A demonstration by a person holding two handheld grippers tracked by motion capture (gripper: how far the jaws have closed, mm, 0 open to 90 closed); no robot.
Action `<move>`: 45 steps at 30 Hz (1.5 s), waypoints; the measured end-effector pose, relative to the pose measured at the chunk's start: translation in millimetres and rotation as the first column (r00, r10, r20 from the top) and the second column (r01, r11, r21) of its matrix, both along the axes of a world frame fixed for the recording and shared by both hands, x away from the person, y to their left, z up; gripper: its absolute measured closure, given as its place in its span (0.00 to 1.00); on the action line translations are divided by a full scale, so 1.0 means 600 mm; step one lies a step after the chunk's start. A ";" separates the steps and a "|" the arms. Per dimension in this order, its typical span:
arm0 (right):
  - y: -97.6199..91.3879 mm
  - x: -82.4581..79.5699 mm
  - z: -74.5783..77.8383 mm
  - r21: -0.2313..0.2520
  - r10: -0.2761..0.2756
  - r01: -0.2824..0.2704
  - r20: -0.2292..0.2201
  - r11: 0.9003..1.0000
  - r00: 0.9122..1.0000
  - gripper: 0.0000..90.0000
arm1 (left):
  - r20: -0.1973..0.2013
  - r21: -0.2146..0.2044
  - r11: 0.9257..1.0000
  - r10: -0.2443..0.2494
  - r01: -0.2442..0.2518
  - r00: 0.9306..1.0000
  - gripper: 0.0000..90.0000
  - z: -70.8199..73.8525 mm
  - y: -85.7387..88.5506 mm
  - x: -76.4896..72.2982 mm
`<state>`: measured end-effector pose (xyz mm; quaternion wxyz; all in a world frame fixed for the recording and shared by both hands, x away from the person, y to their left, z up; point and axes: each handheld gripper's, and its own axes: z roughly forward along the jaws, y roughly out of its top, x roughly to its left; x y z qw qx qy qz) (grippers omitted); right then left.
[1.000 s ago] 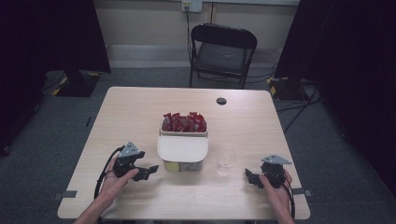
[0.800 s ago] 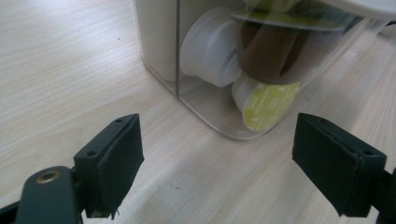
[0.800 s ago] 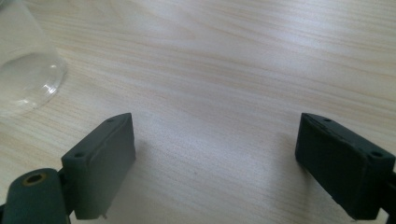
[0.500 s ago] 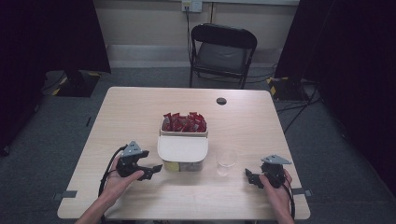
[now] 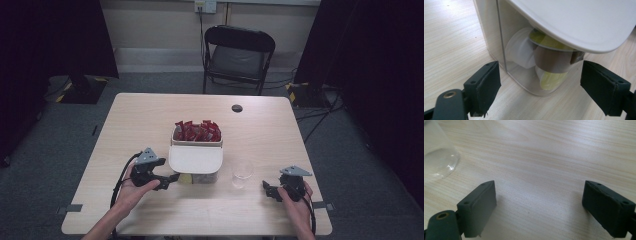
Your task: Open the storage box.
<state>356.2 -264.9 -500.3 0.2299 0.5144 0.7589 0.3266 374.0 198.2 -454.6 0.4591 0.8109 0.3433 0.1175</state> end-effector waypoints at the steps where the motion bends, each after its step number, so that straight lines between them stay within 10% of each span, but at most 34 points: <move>1: 0.000 0.000 0.000 0.000 -0.001 0.001 0.000 1.000 1.000 0.13 | 0.002 -0.001 1.000 -0.003 0.003 1.000 0.18 0.002 0.000 0.001; 45: 0.000 0.000 0.000 0.000 0.005 -0.005 0.001 1.000 1.000 0.13 | 0.016 -0.081 0.997 -0.018 0.020 1.000 0.17 0.051 0.000 0.017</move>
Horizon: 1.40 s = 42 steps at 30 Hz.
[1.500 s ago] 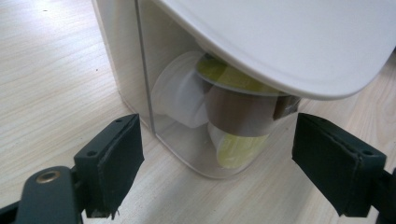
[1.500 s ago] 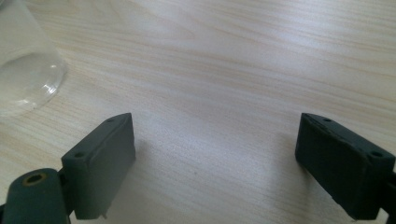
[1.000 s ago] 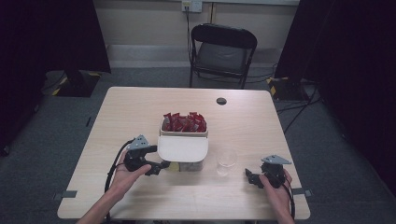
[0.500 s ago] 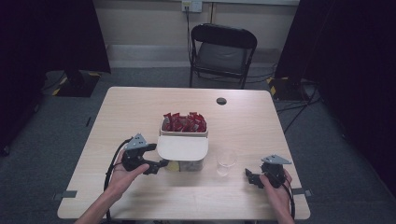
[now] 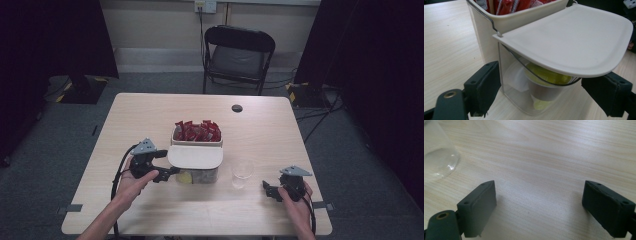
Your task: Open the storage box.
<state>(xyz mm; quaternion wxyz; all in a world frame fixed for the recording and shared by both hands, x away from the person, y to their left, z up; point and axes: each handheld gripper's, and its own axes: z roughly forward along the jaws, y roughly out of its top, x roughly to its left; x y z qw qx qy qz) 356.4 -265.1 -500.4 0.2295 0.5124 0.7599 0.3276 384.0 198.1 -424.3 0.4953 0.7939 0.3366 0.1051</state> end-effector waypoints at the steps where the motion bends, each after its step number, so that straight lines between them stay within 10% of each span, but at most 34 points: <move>1: 0.000 0.000 0.000 0.000 0.000 0.000 0.000 1.000 1.000 0.13 | 0.004 -0.002 1.000 0.004 -0.004 1.000 0.17 0.003 0.000 0.000; 42: -0.001 0.001 0.000 0.001 0.006 -0.006 -0.001 1.000 1.000 0.13 | -0.024 -0.057 0.998 0.017 -0.018 1.000 0.18 0.045 0.008 0.052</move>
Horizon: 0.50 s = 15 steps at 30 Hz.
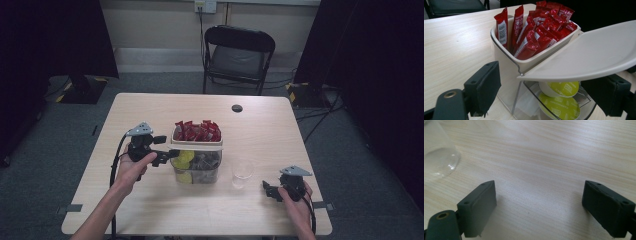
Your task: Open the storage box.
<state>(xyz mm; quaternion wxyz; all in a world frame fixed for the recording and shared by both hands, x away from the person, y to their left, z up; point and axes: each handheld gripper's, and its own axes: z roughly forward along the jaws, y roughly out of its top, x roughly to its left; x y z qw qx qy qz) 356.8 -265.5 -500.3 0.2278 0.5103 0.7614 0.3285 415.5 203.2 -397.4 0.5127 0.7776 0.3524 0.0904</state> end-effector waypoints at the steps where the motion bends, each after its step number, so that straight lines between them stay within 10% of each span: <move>1: 0.000 0.000 0.000 0.000 0.000 0.000 0.000 1.000 1.000 0.13 | 0.003 0.009 1.000 -0.002 0.002 1.000 0.18 0.004 -0.001 0.002; 15: 0.000 0.000 0.000 0.000 0.002 -0.002 0.000 1.000 1.000 0.13 | -0.011 -0.030 1.000 0.005 -0.005 1.000 0.18 0.016 0.000 0.024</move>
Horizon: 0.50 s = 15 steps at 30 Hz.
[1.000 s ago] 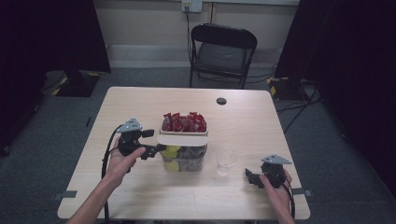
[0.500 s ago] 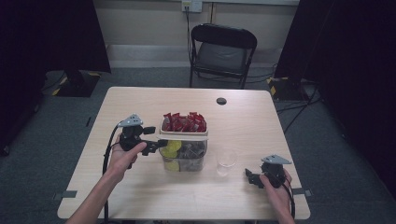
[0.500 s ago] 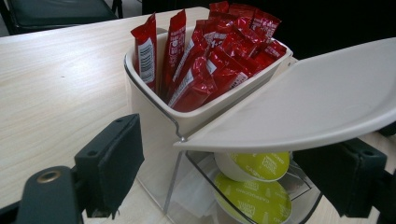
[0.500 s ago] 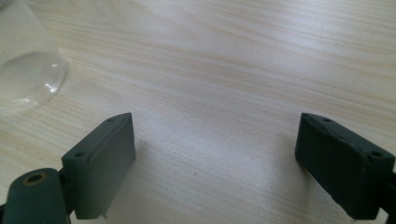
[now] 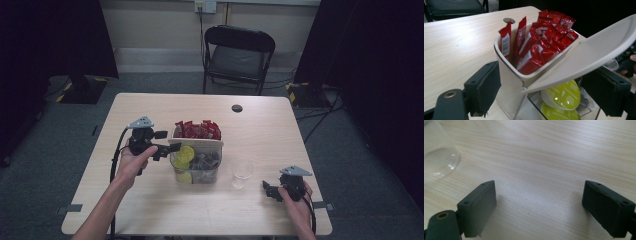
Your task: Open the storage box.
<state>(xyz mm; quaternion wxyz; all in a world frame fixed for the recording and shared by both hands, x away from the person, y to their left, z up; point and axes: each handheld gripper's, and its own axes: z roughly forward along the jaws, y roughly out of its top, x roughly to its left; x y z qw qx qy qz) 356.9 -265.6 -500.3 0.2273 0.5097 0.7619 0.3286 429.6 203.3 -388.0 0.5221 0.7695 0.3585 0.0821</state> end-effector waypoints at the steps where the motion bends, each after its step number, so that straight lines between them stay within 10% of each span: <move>1: 0.000 0.000 0.000 0.000 0.000 0.000 0.000 1.000 1.000 0.13 | 0.000 0.001 1.000 0.001 -0.001 1.000 0.18 0.001 0.001 0.002; 15: -0.001 0.001 0.000 -0.002 0.006 -0.006 0.000 1.000 1.000 0.13 | 0.003 0.008 1.000 0.014 -0.014 1.000 0.18 0.011 0.001 0.022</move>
